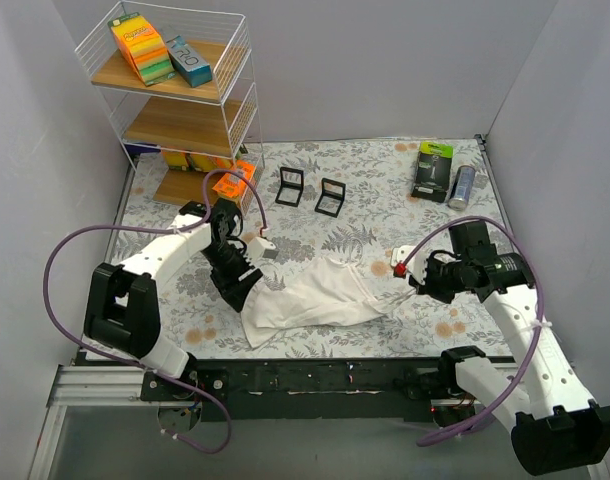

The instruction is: Remove the brooch from the garment

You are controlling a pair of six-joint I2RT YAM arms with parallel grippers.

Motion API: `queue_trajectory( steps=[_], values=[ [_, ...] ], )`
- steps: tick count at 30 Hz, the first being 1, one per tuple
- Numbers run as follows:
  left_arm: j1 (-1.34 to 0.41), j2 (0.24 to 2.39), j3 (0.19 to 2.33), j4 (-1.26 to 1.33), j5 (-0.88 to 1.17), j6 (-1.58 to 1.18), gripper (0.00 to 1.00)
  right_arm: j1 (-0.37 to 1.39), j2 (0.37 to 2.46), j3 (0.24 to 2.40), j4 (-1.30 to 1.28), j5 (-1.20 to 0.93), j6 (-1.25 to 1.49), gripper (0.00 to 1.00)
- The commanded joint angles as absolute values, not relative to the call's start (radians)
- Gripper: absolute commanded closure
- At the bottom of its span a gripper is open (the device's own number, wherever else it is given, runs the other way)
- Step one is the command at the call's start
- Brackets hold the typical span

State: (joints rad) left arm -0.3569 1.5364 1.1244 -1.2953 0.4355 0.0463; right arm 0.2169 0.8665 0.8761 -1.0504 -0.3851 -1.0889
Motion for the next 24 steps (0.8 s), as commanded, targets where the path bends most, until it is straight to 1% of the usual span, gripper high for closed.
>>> queue_trajectory(
  steps=[1, 4, 6, 7, 8, 9, 11, 12, 14, 17, 20, 24],
  values=[
    [-0.36, 1.468, 1.091, -1.152, 0.486, 0.005, 0.45, 0.216, 0.909, 0.994, -1.135, -0.432, -1.18, 0.99],
    [-0.364, 1.445, 1.074, -1.078, 0.537, -0.064, 0.44, 0.216, 0.98, 1.064, -1.137, -0.471, -1.123, 0.99],
    [-0.405, 1.389, 1.057, -1.025, 0.58, -0.093, 0.45, 0.216, 1.011, 1.123, -1.146, -0.483, -1.082, 0.99],
    [-0.434, 1.369, 1.046, -1.013, 0.581, -0.104, 0.46, 0.216, 1.029, 1.137, -1.143, -0.488, -1.068, 0.99],
    [-0.516, 1.352, 1.022, -1.008, 0.577, -0.103, 0.48, 0.216, 1.037, 1.152, -1.14, -0.489, -1.049, 0.99],
    [-0.558, 1.336, 1.006, -1.002, 0.548, -0.103, 0.54, 0.216, 1.04, 1.155, -1.134, -0.491, -1.045, 0.99],
    [-0.624, 1.322, 0.977, -1.008, 0.531, -0.092, 0.59, 0.216, 1.04, 1.152, -1.12, -0.494, -1.032, 0.99],
    [-0.632, 1.325, 0.956, -1.017, 0.514, -0.089, 0.64, 0.215, 1.039, 1.146, -1.114, -0.494, -1.023, 0.99],
    [-0.661, 1.325, 0.936, -1.025, 0.46, -0.074, 0.67, 0.216, 1.035, 1.14, -1.097, -0.492, -1.014, 0.99],
    [-0.707, 1.293, 0.89, -0.968, 0.391, -0.097, 0.67, 0.215, 1.034, 1.132, -1.077, -0.494, -0.997, 0.99],
    [-0.747, 1.282, 0.858, -0.893, 0.313, -0.158, 0.6, 0.215, 1.026, 1.123, -1.052, -0.495, -0.974, 0.99],
    [-0.759, 1.298, 0.815, -0.812, 0.258, -0.184, 0.54, 0.216, 1.023, 1.12, -1.037, -0.497, -0.951, 0.99]
  ],
)
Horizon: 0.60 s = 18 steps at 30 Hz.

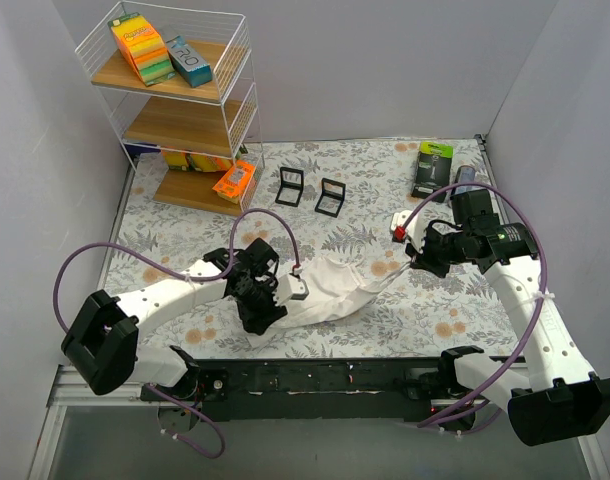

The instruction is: Remove the brooch from the garment

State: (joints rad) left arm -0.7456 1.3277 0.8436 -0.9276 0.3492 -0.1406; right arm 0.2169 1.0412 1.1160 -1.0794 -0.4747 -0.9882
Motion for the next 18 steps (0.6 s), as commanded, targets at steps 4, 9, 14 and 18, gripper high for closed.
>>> queue_trajectory(
  steps=[4, 9, 14, 18],
  values=[
    [-0.775, 1.321, 0.79, -0.73, 0.189, -0.212, 0.55, 0.215, 1.012, 1.112, -1.023, -0.494, -0.939, 0.99],
    [-0.779, 1.359, 0.802, -0.693, 0.126, -0.196, 0.68, 0.216, 1.005, 1.101, -1.008, -0.486, -0.927, 0.99],
    [-0.779, 1.358, 0.815, -0.742, 0.172, -0.167, 1.0, 0.216, 1.005, 1.094, -0.956, -0.476, -0.897, 0.99],
    [-0.758, 1.298, 0.87, -0.788, 0.147, -0.083, 1.0, 0.216, 1.026, 1.126, -0.839, -0.416, -0.824, 0.99]
  ],
)
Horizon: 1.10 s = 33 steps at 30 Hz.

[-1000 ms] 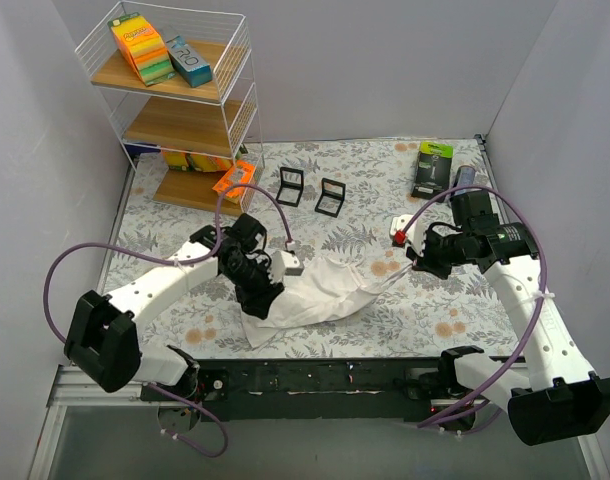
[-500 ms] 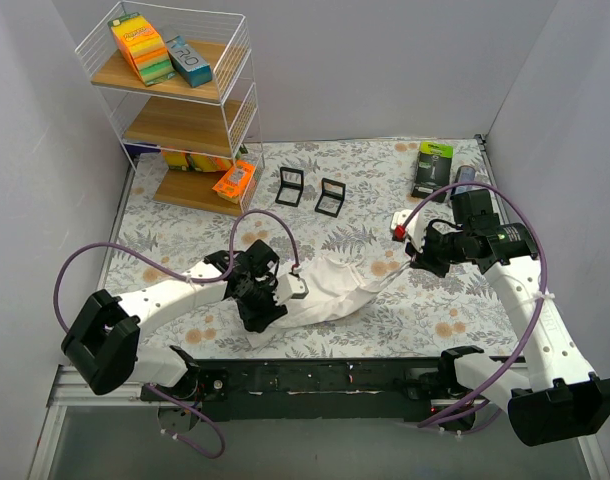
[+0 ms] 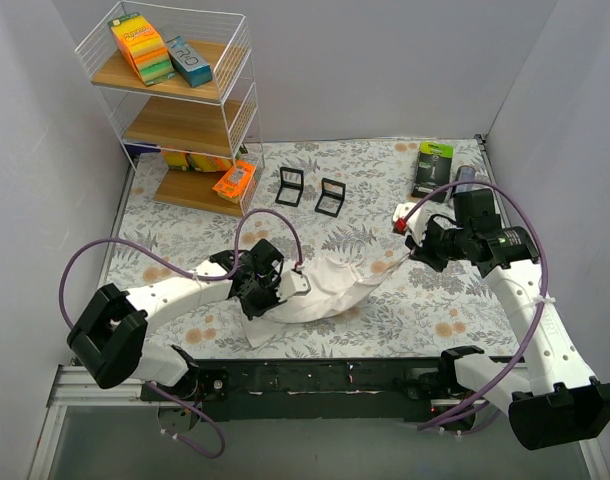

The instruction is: Remove the brooch from the garment

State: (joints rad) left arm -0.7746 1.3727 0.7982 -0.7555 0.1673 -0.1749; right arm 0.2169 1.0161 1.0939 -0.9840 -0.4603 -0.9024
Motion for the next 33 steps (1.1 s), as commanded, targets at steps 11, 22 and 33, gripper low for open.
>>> queue_trajectory(
  steps=[11, 22, 33],
  values=[
    [-0.485, 1.387, 1.403, -0.978, 0.184, 0.179, 1.0, 0.175, 1.305, 1.598, -0.641, -0.322, -0.672, 0.99],
    [-0.486, 1.457, 1.821, -1.127, 0.215, 0.219, 1.0, 0.144, 1.204, 1.603, -0.653, -0.313, -0.745, 0.99],
    [-0.592, 1.208, 1.435, -1.381, 0.478, 0.224, 1.0, 0.146, 0.846, 1.122, -0.994, -0.439, -1.051, 0.99]
  ],
)
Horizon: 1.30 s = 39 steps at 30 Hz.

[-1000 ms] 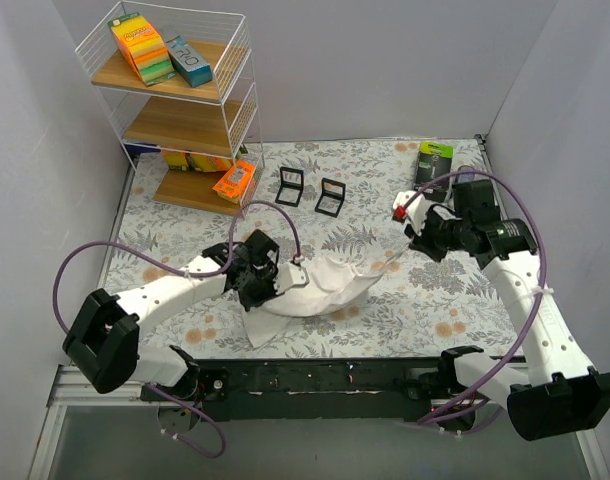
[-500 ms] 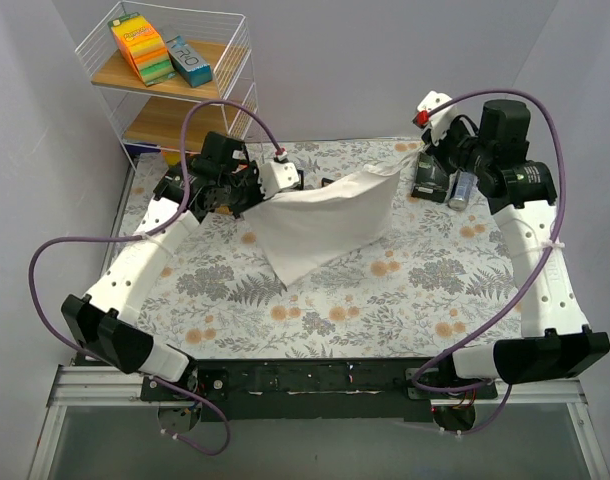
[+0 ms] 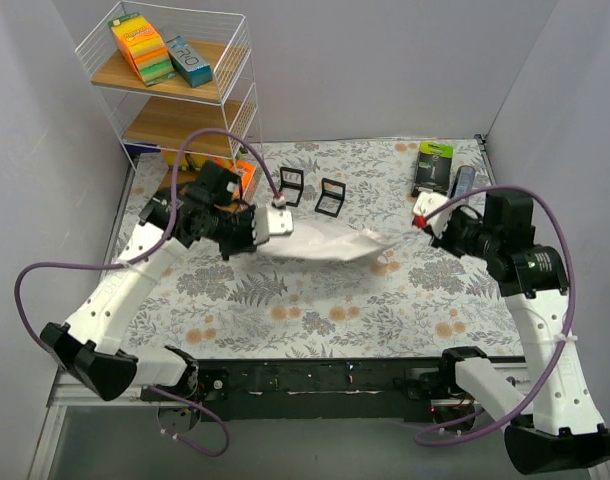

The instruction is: Remove the brooch from the garment

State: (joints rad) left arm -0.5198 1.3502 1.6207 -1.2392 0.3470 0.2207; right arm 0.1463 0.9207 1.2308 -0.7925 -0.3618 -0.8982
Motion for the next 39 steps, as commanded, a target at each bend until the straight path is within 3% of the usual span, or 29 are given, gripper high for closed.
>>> queue_trajectory(
  steps=[1, 2, 3, 6, 9, 14, 19, 27, 31, 39],
  values=[
    [-0.606, 1.186, 1.343, -1.381, 0.495, 0.2, 1.0, 0.147, 0.825, 1.071, -1.029, -0.446, -1.078, 0.96],
    [-0.621, 1.172, 1.297, -1.381, 0.527, 0.187, 0.97, 0.146, 0.809, 1.056, -1.082, -0.459, -1.163, 0.89],
    [-0.636, 1.149, 1.266, -1.381, 0.55, 0.169, 0.92, 0.146, 0.783, 1.049, -1.18, -0.48, -1.204, 0.66],
    [-0.669, 1.141, 1.221, -1.378, 0.636, 0.132, 0.7, 0.146, 0.743, 1.063, -1.279, -0.47, -1.289, 0.38],
    [-0.669, 1.155, 1.209, -1.284, 0.65, 0.081, 0.55, 0.146, 0.73, 1.094, -1.215, -0.443, -1.209, 0.28],
    [-0.67, 1.257, 1.16, -0.932, 0.653, -0.127, 0.47, 0.146, 0.895, 1.072, -1.027, -0.578, -1.071, 0.3],
    [-0.663, 1.373, 1.048, -0.62, 0.549, -0.356, 0.47, 0.182, 1.047, 0.947, -0.657, -0.666, -0.947, 0.41],
    [-0.572, 1.497, 1.006, -0.394, 0.647, -0.569, 0.5, 0.492, 1.256, 0.896, -0.406, -0.553, -0.893, 0.58],
    [-0.528, 1.546, 0.959, -0.339, 0.709, -0.682, 0.51, 0.612, 1.223, 0.756, -0.247, -0.477, -0.847, 0.57],
    [-0.46, 1.525, 0.833, -0.241, 0.716, -0.802, 0.5, 0.761, 1.201, 0.58, -0.167, -0.381, -0.882, 0.5]
  ],
)
